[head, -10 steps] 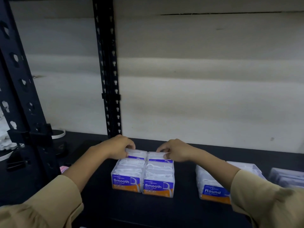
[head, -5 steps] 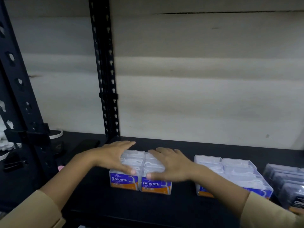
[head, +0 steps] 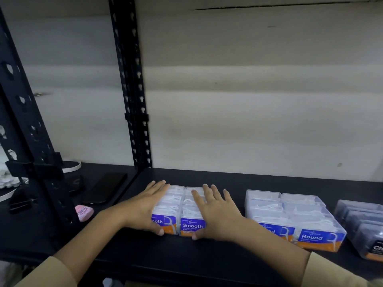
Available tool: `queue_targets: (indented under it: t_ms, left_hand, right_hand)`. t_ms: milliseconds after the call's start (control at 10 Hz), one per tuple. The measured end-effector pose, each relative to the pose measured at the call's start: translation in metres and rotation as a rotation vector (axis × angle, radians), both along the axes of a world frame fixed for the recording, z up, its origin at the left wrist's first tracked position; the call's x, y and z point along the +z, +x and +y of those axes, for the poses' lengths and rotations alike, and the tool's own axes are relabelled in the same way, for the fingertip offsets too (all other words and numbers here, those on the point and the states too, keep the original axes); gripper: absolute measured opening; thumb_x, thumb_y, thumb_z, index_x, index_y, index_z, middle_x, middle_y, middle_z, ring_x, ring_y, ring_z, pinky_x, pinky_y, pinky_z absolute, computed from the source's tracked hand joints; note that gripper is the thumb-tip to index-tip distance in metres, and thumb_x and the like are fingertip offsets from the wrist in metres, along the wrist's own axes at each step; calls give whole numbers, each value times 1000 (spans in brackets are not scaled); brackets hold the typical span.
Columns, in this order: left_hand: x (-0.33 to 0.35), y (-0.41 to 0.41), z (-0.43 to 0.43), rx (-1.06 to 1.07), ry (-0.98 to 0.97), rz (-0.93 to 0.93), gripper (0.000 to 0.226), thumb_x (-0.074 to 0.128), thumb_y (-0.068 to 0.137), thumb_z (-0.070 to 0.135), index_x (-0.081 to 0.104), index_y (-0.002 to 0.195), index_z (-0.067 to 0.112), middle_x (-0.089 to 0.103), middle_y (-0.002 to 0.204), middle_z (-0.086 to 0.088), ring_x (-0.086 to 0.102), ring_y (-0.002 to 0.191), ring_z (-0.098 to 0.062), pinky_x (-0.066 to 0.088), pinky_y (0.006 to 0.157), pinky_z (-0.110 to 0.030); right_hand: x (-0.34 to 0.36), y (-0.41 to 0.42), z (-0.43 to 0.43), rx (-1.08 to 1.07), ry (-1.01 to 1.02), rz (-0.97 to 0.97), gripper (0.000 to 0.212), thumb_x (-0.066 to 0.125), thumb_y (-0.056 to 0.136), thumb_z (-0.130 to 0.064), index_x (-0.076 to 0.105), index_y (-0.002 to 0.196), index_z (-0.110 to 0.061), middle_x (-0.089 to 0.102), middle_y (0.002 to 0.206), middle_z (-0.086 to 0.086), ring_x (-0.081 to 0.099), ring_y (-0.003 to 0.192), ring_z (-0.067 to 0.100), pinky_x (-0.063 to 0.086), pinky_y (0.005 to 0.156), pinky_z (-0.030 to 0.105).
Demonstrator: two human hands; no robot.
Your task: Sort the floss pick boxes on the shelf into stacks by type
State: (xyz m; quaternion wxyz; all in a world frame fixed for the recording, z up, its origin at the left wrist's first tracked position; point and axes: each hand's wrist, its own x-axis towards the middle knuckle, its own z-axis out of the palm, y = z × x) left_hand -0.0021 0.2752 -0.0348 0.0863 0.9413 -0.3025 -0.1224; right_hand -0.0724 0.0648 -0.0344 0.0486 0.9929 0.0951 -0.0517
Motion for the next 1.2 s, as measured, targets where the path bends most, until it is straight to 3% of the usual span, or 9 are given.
queue_targets:
  t_ms: [500,700,1000,1100,1200]
  left_hand:
    - [3,-6,-24,-18,-3,-1,122,76,71,45,-16,149,23,-21,157,9,-22,143,-10,0,119,-31]
    - [6,-9,-25,-18,95,-69,120,71,72,52,-18,148,26,-22,157,7,-20,145,-14,-10,117,-38]
    - [3,-34,-35,20,81,-207,102,58,75,66,-12,145,45,-22,157,8,-27,143,-20,-16,114,-50]
    - [8,-49,-42,34,-30,-256,88,53,79,65,-2,146,47,-12,159,12,-22,144,-14,-15,115,-45]
    - [0,-66,-51,-8,-173,-438,74,33,77,70,15,145,45,9,157,17,-9,142,-2,-6,116,-38]
  right_hand:
    - [-1,-7,-20,-29,3,-22,105,60,77,-61,-7,149,-22,-11,158,15,-8,146,33,0,117,52]
    - [0,-8,-21,-27,18,-20,105,60,77,-61,-7,148,-24,-11,158,13,-8,146,32,-1,116,53]
    - [2,-29,-28,30,158,-224,78,52,85,-55,13,147,-27,10,158,3,5,146,24,2,117,49]
    - [-4,-41,-35,68,203,-405,64,57,81,-51,36,137,-28,42,144,2,37,136,24,29,110,51]
    - [-14,-56,-44,69,251,-584,53,66,66,-53,51,113,-34,66,113,-8,64,106,15,55,85,38]
